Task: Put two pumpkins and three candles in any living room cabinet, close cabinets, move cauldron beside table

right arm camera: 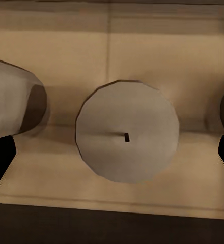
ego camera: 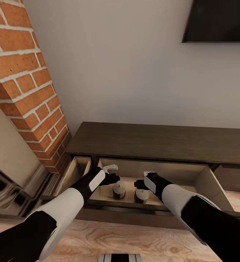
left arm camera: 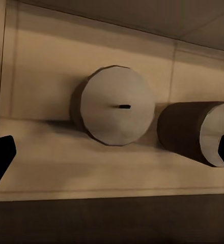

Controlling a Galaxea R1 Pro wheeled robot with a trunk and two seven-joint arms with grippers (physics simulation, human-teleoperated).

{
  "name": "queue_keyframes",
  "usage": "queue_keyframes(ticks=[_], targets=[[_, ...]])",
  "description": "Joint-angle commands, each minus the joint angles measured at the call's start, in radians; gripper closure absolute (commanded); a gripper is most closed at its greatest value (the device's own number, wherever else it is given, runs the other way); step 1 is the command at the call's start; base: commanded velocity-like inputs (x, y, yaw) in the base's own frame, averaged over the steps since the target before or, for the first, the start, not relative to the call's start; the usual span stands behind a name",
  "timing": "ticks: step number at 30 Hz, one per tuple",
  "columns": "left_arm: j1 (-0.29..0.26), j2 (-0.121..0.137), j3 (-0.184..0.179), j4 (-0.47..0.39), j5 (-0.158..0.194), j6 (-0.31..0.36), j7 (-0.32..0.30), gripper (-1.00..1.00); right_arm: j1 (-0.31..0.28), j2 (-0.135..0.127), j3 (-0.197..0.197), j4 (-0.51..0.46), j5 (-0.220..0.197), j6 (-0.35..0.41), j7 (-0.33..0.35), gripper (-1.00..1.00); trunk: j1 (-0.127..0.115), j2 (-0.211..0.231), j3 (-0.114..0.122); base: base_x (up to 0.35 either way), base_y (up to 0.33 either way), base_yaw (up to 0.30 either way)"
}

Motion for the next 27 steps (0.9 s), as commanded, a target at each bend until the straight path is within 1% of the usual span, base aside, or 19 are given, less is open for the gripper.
queue_keyframes(ticks=[1,5,10,15,18,21,27], targets=[[-0.001,0.000,-0.003,-0.001,0.009,0.007,0.009,-1.00,0.000,0.000,0.008,-0.002,-0.011,0.005,-0.007,-1.00,-0.001,0.000,0.003,0.000,0.000,0.000],[-0.001,0.000,-0.002,0.000,0.009,0.025,0.010,-1.00,0.000,-0.001,0.006,-0.002,-0.012,0.015,-0.009,-1.00,-0.002,0.001,0.019,0.000,0.000,0.000],[-0.001,0.000,-0.002,0.002,0.009,0.035,0.012,-1.00,-0.001,-0.002,0.003,-0.002,-0.013,0.038,-0.011,-1.00,-0.002,0.001,0.019,0.000,0.000,0.000],[-0.001,0.000,-0.001,0.005,0.010,0.039,0.012,-1.00,0.000,-0.002,0.002,-0.003,-0.015,0.097,-0.011,-1.00,-0.002,0.001,0.019,0.000,0.000,0.000],[-0.001,0.000,-0.001,0.006,0.009,0.061,0.014,-1.00,0.000,-0.002,0.001,-0.003,-0.016,0.122,-0.011,-1.00,-0.002,0.001,0.019,0.000,0.000,0.000],[-0.001,0.000,-0.001,0.006,0.009,0.087,0.018,-1.00,0.001,-0.003,0.001,-0.004,-0.018,0.134,-0.011,-1.00,-0.002,0.001,0.019,0.000,0.000,0.000],[-0.001,0.000,-0.001,0.006,0.010,0.102,0.018,-1.00,0.001,-0.003,0.000,-0.004,-0.018,0.140,-0.012,-1.00,-0.002,0.001,0.019,0.000,0.000,0.000]])
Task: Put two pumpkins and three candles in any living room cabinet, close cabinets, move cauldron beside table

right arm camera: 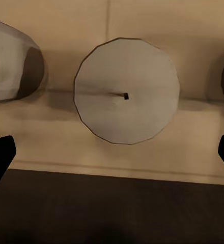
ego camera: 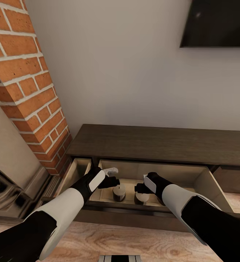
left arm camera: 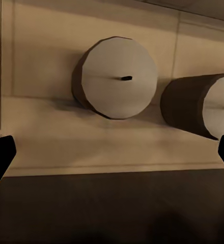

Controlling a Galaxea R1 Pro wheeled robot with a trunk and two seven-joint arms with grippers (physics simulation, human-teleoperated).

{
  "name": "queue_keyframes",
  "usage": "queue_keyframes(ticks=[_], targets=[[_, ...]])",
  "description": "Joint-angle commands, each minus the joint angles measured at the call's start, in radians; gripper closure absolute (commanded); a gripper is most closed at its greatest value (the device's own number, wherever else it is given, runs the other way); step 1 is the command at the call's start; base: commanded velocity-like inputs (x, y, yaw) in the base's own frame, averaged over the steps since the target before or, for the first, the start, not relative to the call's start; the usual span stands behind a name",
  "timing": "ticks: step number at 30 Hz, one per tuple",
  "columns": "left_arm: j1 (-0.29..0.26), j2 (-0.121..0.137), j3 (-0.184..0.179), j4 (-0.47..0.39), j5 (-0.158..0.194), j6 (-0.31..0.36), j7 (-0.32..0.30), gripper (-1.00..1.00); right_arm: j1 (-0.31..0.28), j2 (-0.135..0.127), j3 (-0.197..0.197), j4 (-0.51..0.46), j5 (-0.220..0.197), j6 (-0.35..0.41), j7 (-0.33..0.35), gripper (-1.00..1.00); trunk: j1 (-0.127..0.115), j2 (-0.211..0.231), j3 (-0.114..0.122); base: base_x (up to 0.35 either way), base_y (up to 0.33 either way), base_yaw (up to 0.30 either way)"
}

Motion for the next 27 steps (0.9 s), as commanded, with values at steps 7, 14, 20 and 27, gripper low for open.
queue_keyframes(ticks=[7,14,20,27], targets=[[-0.001,0.000,-0.003,0.001,0.010,0.068,0.014,-1.00,0.000,-0.001,0.006,-0.003,-0.011,0.031,-0.007,-1.00,0.000,0.000,-0.001,0.000,0.000,0.000],[-0.001,0.000,-0.002,0.003,0.011,0.104,0.010,-1.00,0.000,-0.001,0.006,-0.004,-0.011,0.044,-0.010,-1.00,0.000,0.000,-0.001,0.000,0.000,0.000],[-0.001,0.000,-0.002,0.007,0.011,0.127,0.014,-1.00,0.000,-0.002,0.006,-0.004,-0.011,0.079,-0.008,-1.00,0.000,0.000,-0.001,0.000,0.000,0.000],[-0.001,0.000,-0.002,0.010,0.011,0.134,0.010,-1.00,-0.001,-0.002,0.006,-0.005,-0.011,0.096,-0.008,-1.00,-0.002,0.000,0.011,0.000,0.000,0.000]])
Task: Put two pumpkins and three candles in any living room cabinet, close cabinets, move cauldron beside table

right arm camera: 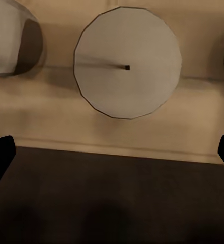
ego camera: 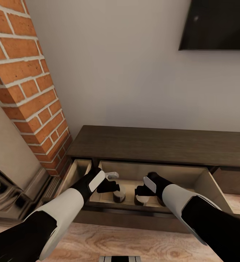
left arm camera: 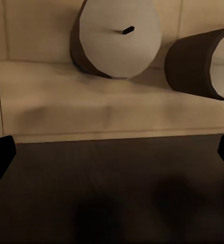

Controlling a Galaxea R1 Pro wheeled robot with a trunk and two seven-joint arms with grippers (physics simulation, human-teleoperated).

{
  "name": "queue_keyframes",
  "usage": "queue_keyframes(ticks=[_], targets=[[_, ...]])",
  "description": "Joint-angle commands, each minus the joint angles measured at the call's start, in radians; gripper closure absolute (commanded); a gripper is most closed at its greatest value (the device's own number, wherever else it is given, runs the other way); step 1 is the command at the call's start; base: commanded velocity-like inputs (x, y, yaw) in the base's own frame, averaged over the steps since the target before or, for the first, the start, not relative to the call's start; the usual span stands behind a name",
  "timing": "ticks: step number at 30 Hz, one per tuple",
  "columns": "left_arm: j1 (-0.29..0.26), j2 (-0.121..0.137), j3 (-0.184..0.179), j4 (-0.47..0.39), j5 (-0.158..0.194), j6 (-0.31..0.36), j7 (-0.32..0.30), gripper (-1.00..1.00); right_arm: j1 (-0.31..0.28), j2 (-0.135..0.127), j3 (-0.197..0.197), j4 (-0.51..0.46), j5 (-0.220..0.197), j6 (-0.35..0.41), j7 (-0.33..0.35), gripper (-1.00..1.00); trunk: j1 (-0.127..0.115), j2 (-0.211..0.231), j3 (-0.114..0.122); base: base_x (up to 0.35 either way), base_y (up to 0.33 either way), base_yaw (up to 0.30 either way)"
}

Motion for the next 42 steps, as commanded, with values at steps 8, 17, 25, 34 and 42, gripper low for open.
queue_keyframes(ticks=[8,17,25,34,42], targets=[[-0.001,0.000,-0.003,0.000,0.009,0.029,0.009,-1.00,0.000,0.000,0.005,-0.002,-0.011,0.005,-0.007,-1.00,-0.004,0.002,0.030,0.000,0.000,0.000],[-0.001,0.000,-0.003,0.001,0.010,0.034,0.009,-1.00,0.000,0.000,0.004,-0.002,-0.011,0.006,-0.008,-1.00,-0.008,0.004,0.065,0.000,0.000,0.000],[-0.001,0.000,-0.003,0.001,0.011,0.059,0.008,-1.00,0.000,-0.001,0.003,-0.004,-0.012,0.079,-0.008,-1.00,-0.028,0.040,0.092,0.000,0.000,0.000],[-0.001,0.000,-0.002,0.001,0.011,0.087,0.009,-1.00,0.000,-0.003,0.003,-0.005,-0.014,0.142,-0.004,-1.00,-0.063,0.103,0.120,0.000,0.000,0.000],[-0.001,0.000,-0.001,0.001,0.011,0.088,0.009,-1.00,0.000,-0.002,0.003,-0.005,-0.014,0.145,-0.004,-1.00,-0.063,0.103,0.120,0.000,0.000,0.000]])
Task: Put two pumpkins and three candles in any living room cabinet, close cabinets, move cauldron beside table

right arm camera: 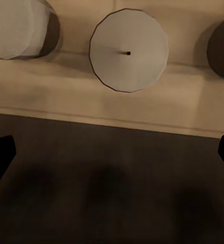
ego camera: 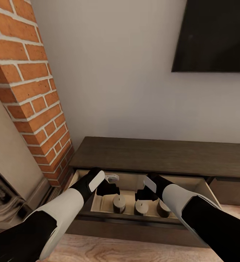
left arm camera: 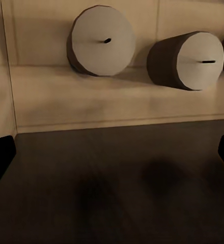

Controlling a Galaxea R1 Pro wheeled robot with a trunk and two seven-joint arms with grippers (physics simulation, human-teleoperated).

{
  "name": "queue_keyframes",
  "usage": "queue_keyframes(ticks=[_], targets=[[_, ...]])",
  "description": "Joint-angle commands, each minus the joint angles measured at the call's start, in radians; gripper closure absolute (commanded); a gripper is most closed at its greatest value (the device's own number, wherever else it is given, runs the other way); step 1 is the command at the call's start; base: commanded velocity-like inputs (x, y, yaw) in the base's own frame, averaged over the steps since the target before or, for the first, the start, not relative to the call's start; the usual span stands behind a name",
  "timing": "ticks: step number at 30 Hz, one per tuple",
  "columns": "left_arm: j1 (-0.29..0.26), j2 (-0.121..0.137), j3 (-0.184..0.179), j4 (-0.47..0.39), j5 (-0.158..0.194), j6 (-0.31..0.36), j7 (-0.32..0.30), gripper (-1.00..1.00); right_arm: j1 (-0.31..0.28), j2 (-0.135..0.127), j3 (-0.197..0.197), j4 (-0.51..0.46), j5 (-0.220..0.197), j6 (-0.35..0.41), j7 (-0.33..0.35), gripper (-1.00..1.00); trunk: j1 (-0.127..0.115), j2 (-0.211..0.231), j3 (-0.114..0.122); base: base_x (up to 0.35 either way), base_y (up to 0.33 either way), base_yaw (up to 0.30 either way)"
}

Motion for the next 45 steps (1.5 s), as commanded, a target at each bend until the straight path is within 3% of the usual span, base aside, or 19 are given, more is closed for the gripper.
queue_keyframes(ticks=[1,23,45], targets=[[-0.001,0.000,-0.003,-0.001,0.009,0.002,0.009,-1.00,0.000,0.000,0.004,-0.002,-0.011,0.003,-0.008,-1.00,0.000,0.000,-0.001,0.000,0.000,0.000],[-0.001,0.000,-0.003,-0.001,0.009,-0.001,0.009,-1.00,0.000,0.001,0.004,-0.002,-0.011,-0.001,-0.008,-1.00,0.000,0.000,-0.001,-0.042,0.000,0.000],[-0.001,0.000,-0.003,-0.001,0.009,0.000,0.012,-1.00,-0.001,0.002,0.004,-0.002,-0.010,0.002,-0.008,-1.00,-0.085,0.154,0.068,0.000,0.000,0.000]])
